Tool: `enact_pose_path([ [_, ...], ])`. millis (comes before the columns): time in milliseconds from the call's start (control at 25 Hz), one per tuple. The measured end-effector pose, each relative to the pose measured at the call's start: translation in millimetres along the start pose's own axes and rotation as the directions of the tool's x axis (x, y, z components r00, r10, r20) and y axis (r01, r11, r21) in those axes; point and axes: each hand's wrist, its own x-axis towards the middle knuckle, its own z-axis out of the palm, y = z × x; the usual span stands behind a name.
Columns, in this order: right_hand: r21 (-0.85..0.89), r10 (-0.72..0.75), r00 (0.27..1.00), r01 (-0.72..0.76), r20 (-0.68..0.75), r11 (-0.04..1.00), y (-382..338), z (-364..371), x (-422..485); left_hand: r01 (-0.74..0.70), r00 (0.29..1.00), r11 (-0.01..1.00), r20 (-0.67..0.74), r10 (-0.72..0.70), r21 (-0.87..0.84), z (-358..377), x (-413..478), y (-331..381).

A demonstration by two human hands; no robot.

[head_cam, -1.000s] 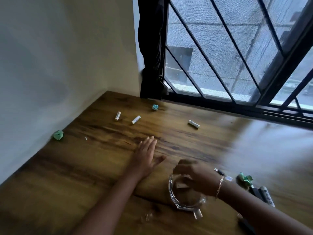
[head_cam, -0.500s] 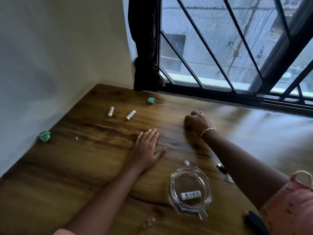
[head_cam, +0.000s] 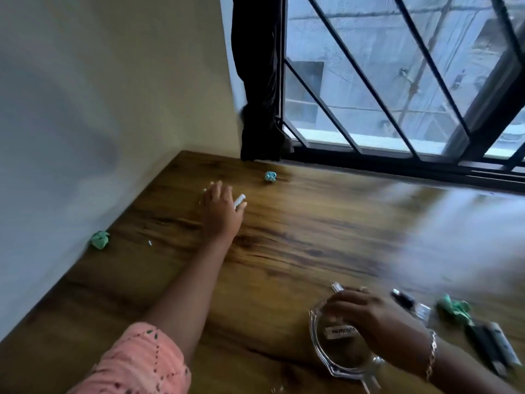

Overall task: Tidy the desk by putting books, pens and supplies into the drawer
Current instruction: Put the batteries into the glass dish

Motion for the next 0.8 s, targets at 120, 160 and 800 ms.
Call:
enact_pose_path([
  [120, -0.015, 0.007, 1.000, -0.007, 0.002, 1.000, 4, 11, -6, -0.082, 0.994, 0.984, 0.078, 0.070, 0.156, 3, 10, 0],
  [160, -0.016, -0.011, 1.000, 0.011, -0.002, 1.000, 4, 14, -6, -0.099, 0.991, 0.977, 0.103, 0.080, 0.191, 5, 11, 1],
  [800, 0.532, 0.731, 0.610, -0.526, -0.307, 0.663, 22, -21, -35, -0.942, 0.235, 0.237, 0.038, 0.971, -0.239, -24, -127, 123],
])
